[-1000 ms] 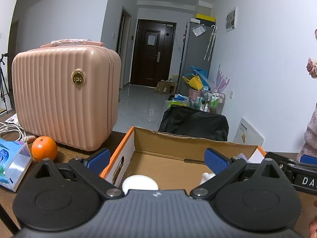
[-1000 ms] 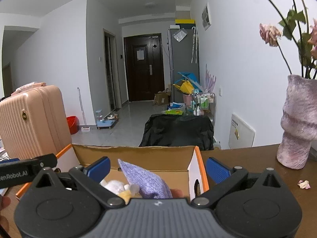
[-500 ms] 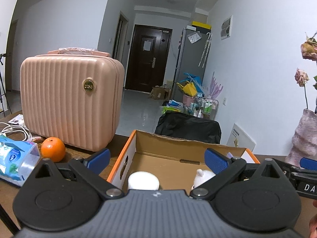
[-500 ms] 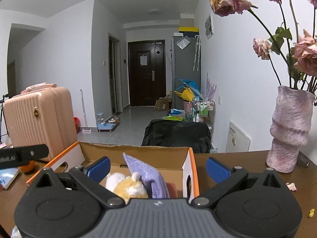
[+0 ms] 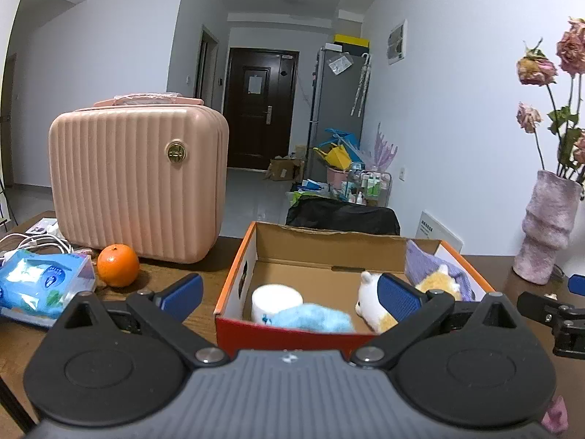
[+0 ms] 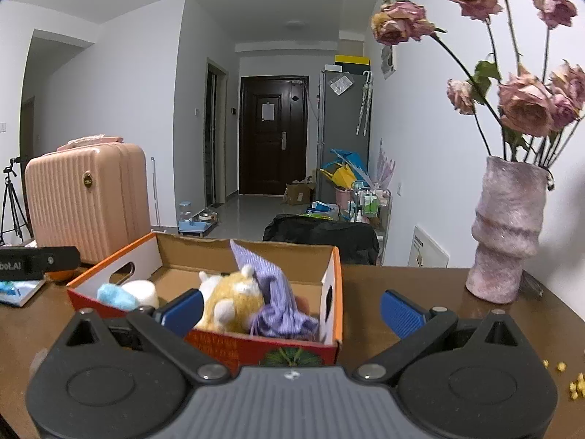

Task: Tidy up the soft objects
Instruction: 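Withdraw both tools upward from the box back over the table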

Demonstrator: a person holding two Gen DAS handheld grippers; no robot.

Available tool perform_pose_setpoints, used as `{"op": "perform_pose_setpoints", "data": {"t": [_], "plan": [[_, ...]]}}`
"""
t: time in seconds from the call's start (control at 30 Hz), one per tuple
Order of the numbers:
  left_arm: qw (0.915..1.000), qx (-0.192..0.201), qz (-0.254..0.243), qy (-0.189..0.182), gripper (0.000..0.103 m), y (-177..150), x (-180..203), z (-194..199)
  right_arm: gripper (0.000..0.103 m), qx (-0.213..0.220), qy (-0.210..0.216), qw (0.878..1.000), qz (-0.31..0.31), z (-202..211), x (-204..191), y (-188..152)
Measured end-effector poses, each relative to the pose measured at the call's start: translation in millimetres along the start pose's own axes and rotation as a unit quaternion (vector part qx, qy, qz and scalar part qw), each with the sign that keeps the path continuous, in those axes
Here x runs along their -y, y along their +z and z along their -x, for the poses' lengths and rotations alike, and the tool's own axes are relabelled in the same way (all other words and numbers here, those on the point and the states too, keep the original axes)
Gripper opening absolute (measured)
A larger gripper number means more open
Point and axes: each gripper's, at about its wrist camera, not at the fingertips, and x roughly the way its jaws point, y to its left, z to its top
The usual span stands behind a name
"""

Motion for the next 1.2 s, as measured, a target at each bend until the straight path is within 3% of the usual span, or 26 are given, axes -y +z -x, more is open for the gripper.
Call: {"op": "perform_pose_setpoints", "data": {"t": [1.2], "plan": [[0.9974,-0.046,-0.039,-0.039,0.103,-72.7,10.0,114.2,0.103,-0.012,-0.023,0.999,-0.032,118.4,-3.9,-75.2]]}}
